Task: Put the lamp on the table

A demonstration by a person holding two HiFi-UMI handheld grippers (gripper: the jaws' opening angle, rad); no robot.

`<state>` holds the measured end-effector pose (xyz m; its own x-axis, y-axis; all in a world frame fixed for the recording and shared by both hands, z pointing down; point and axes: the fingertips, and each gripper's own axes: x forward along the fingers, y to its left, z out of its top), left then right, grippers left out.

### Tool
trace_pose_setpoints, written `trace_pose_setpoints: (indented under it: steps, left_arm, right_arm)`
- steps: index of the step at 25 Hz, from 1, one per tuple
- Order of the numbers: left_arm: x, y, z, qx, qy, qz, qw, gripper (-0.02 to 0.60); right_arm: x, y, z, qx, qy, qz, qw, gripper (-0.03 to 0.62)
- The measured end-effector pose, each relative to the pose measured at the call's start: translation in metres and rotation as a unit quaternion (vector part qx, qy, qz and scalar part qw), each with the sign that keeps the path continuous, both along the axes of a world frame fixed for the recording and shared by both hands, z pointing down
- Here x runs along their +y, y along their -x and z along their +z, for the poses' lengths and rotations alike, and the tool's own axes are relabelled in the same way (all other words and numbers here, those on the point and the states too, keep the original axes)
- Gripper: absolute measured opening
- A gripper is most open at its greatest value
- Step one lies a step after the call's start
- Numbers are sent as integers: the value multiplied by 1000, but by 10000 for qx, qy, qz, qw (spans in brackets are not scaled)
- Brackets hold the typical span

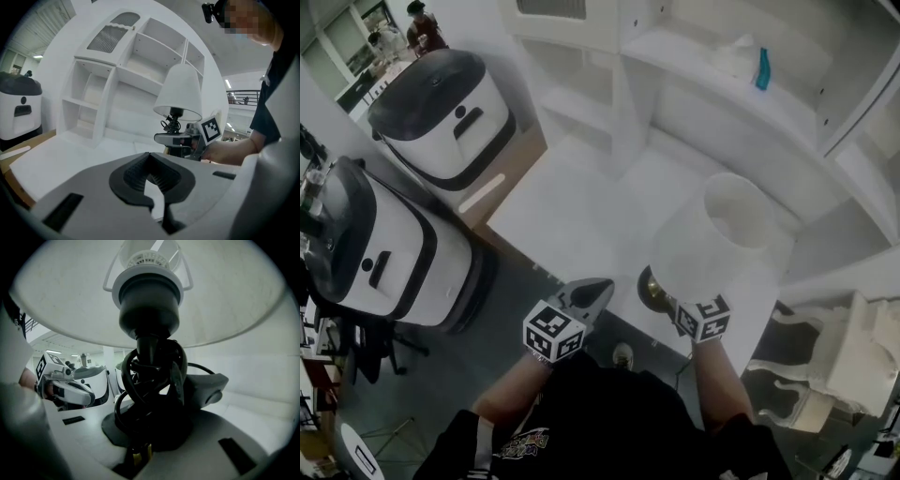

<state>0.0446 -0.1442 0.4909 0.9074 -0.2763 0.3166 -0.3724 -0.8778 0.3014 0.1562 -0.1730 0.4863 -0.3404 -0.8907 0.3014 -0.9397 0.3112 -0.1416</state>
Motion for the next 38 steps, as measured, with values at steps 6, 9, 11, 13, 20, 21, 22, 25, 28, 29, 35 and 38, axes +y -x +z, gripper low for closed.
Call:
trace_pose_setpoints:
  steps: [6,9,11,13,20,21,22,25,28,29,35,38]
  left_arm:
    - [-28,2,2,25,-19,331,9994,6]
    - [-39,4,5,61,-25,492,9988,6]
    - [-46,5,7,66,-16,586,9983,6]
    - [-54,6,9,62,-11,665,9978,6]
    - [-75,12,18,42,-36,908,9959,6]
    - [-77,13,19,40,-28,942,9955,6]
    - [-79,14,20,38,-20,975,9952,6]
    - [-87,13,24,11,1,1075,9942,6]
    - [-95,12,29,-16,10,1178,9930,6]
    - [-99,11,31,-18,17,1208,9927,6]
    - [-121,4,41,-8,74,1380,9904,6]
    - [-133,-2,44,4,87,1460,9892,6]
  right_arm:
    - [-22,6,6,-30,61,253,9997,52]
    - [-33,8,10,-4,63,396,9992,52]
    - [-41,8,13,11,72,487,9988,52]
    - [-50,8,17,19,100,570,9983,52]
    - [-77,11,33,-8,196,726,9972,52]
    - [-80,12,36,-9,207,742,9970,52]
    - [-84,11,38,-5,214,754,9969,52]
    - [-96,8,46,13,232,796,9966,52]
    - [-110,2,56,44,248,855,9960,52]
    - [-115,0,59,49,253,883,9958,52]
    - [-148,-11,74,84,256,993,9947,52]
    - [-165,-18,79,104,216,1037,9943,52]
